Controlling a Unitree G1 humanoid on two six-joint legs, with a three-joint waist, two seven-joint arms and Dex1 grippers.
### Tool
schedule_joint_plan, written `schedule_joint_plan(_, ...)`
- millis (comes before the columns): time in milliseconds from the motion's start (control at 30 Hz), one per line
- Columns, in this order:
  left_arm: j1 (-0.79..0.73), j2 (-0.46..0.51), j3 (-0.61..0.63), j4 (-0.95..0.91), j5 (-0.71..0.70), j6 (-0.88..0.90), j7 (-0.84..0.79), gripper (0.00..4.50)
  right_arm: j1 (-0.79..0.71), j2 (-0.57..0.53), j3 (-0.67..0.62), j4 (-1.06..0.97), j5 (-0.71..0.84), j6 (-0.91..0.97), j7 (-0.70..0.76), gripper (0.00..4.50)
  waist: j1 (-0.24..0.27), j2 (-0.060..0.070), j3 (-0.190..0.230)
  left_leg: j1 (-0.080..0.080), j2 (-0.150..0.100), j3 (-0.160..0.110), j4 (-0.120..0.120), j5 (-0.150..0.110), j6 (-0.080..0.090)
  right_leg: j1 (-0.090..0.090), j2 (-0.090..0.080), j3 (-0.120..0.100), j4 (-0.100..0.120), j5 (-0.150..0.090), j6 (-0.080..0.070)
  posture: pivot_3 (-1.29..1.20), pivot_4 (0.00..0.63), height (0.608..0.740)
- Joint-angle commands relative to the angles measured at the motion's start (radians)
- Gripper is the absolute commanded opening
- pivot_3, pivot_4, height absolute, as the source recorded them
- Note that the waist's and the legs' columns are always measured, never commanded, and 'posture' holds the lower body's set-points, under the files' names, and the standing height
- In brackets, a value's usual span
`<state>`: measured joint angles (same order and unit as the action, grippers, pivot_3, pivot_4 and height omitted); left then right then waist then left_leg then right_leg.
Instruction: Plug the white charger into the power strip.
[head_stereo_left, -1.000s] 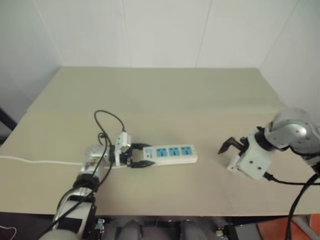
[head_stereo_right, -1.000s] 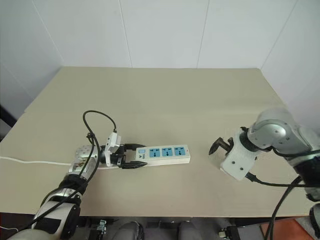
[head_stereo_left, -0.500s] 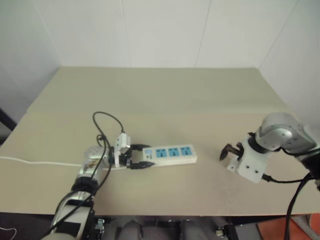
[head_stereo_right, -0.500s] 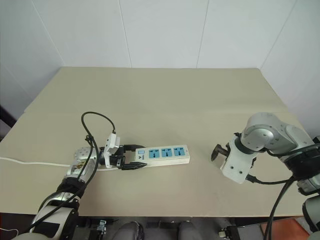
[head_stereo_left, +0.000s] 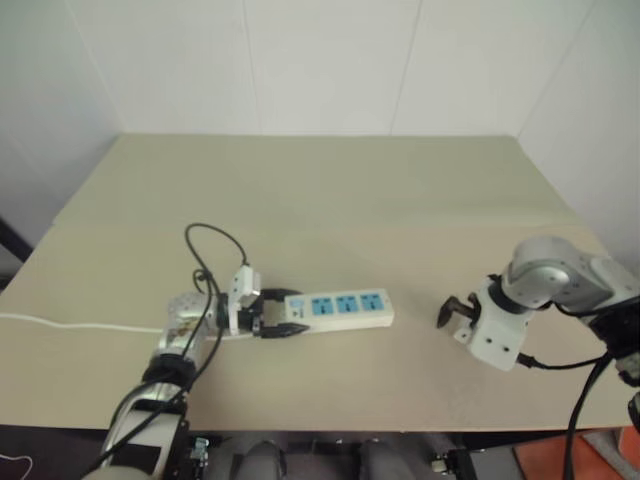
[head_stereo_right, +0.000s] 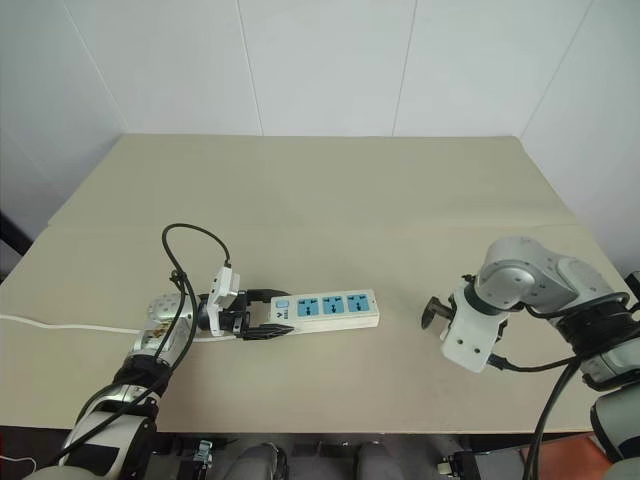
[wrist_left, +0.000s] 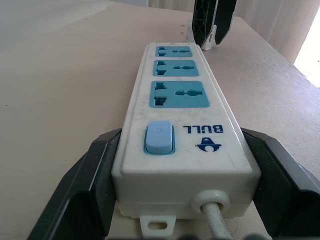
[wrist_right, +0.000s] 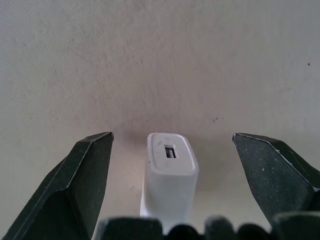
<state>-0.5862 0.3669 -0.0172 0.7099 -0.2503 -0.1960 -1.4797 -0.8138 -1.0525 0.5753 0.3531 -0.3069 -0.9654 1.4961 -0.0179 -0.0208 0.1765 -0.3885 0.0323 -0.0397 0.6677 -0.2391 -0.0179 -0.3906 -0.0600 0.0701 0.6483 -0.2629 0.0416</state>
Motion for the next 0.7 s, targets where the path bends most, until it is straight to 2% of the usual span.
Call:
schedule_joint_plan(33, 0.004, 0.01, -0.004, -0.029, -0.004, -0.005, 0.011, 3.27, -0.012, -0.009, -0.006, 0.017, -0.016, -0.043, -0.017, 4.1, 0.0, 0.0, 0.0, 0.0, 0.0, 0.0, 0.0, 0.0, 0.0, 0.0, 0.0, 0.0, 0.0, 0.0, 0.0, 0.0, 0.15, 0.74)
schedule_joint_plan(67, 0.005, 0.01, -0.004, -0.029, -0.004, -0.005, 0.012, 3.27, -0.01, -0.008, -0.007, 0.022, -0.02, -0.051, -0.026, 3.91, 0.0, 0.0, 0.0, 0.0, 0.0, 0.0, 0.0, 0.0, 0.0, 0.0, 0.0, 0.0, 0.0, 0.0, 0.0, 0.0, 0.15, 0.74)
schedule_joint_plan(333, 0.01, 0.009, -0.009, -0.037, -0.006, 0.0, 0.01, 3.27, -0.013, -0.009, -0.006, 0.04, -0.056, -0.07, -0.062, 1.17, -0.001, 0.0, 0.0, 0.0, 0.0, 0.0, 0.0, 0.0, 0.0, 0.0, 0.0, 0.0, 0.0, 0.0, 0.0, 0.0, 0.15, 0.74)
schedule_joint_plan(567, 0.008, 0.01, -0.014, -0.042, -0.009, 0.008, 0.003, 3.27, 0.011, -0.021, -0.026, -0.002, -0.045, -0.03, -0.083, 1.12, -0.001, 0.0, 0.0, 0.001, 0.0, 0.0, 0.0, 0.0, 0.0, 0.001, 0.0, 0.0, 0.0, 0.0, 0.0, 0.0, 0.15, 0.74)
schedule_joint_plan(700, 0.003, 0.01, -0.017, -0.051, -0.02, 0.026, -0.019, 3.27, -0.02, -0.029, -0.071, -0.031, 0.019, 0.065, -0.076, 1.12, -0.002, 0.0, 0.0, 0.001, 0.0, 0.0, 0.0, 0.0, 0.0, 0.0, 0.0, 0.0, 0.0, 0.0, 0.0, 0.0, 0.15, 0.74)
